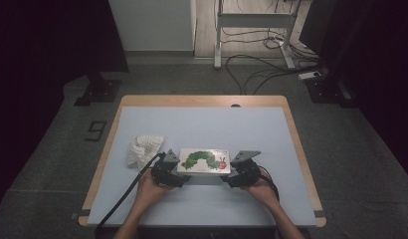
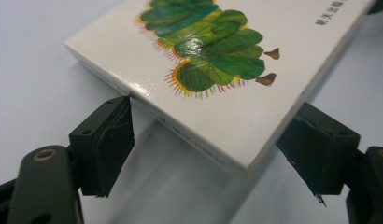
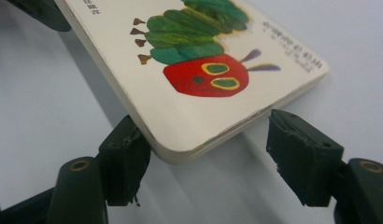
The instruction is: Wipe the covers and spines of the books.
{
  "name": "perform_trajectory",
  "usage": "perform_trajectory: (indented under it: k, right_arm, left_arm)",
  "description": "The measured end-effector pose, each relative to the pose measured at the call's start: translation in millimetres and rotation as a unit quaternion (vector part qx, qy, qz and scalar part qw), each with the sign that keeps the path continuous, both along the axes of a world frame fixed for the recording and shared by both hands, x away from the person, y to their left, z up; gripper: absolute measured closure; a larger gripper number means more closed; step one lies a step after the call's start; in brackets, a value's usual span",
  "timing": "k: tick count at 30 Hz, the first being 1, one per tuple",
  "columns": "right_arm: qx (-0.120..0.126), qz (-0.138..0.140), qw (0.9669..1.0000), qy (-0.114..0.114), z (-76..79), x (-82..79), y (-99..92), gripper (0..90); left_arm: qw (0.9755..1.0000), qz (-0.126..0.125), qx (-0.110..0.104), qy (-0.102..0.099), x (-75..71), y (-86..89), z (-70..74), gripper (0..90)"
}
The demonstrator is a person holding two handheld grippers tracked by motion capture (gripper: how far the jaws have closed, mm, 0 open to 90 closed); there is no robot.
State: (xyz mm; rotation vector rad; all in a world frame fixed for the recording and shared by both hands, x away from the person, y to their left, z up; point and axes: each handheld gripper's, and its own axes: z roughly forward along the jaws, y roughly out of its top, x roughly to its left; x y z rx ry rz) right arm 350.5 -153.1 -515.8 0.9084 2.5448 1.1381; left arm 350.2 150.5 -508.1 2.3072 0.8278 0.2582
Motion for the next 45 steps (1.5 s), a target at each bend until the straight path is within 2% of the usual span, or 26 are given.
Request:
perform_trajectory:
  k: [5,11,15,17,20,22,23,25,30,34,45]
  right_arm:
    - [0.002,-0.002,1.0000,0.000,-5.8,-1.9,-3.7,30.5]
    - [0.004,0.002,1.0000,0.001,-9.9,-3.4,-4.6,30.0]
    - [-0.003,0.005,1.0000,-0.004,-12.9,-5.3,-3.8,29.5]
    - [-0.010,0.009,0.9998,-0.011,-13.4,-6.9,-2.8,28.0]
    - [0.015,0.019,0.9997,0.002,-12.5,-7.2,-5.3,31.6]
    - [0.004,0.020,0.9998,0.000,-12.4,-8.1,-5.1,33.6]
    - [-0.007,0.019,0.9997,-0.011,-12.6,-9.4,-4.0,36.9]
    - [-0.015,0.017,0.9996,-0.018,-12.3,-10.4,-3.0,37.5]
    - [-0.018,0.007,0.9996,-0.021,-12.0,-9.3,-0.7,38.7]
    - [-0.017,-0.002,0.9997,-0.020,-11.9,-4.6,1.8,39.2]
    - [-0.015,-0.014,0.9996,-0.020,-12.2,11.5,4.9,39.5]
  left_arm:
    - [0.9998,-0.008,0.016,0.000,-2.3,-4.2,-4.3,19.9]
    - [0.9996,-0.016,0.021,0.006,-2.5,-3.9,-5.8,19.7]
    - [0.9992,-0.023,0.031,0.009,-4.1,-4.3,-8.2,20.0]
    - [0.9993,-0.026,0.023,0.013,-4.5,-2.1,-8.2,20.2]
    - [0.9993,-0.031,0.007,0.019,-5.0,3.1,-7.0,23.4]
    - [0.9993,-0.030,0.003,0.022,-5.6,6.3,-6.7,28.0]
    - [0.9993,-0.030,0.003,0.022,-5.8,7.0,-6.7,30.4]
    - [0.9993,-0.032,0.003,0.018,-6.9,8.1,-6.5,32.6]
    - [0.9995,-0.030,0.008,-0.011,-5.1,8.2,-7.1,34.2]
    - [0.9996,-0.023,0.001,-0.013,1.8,11.0,-8.7,34.3]
    - [0.9997,-0.007,0.000,-0.022,17.8,12.1,-9.6,35.1]
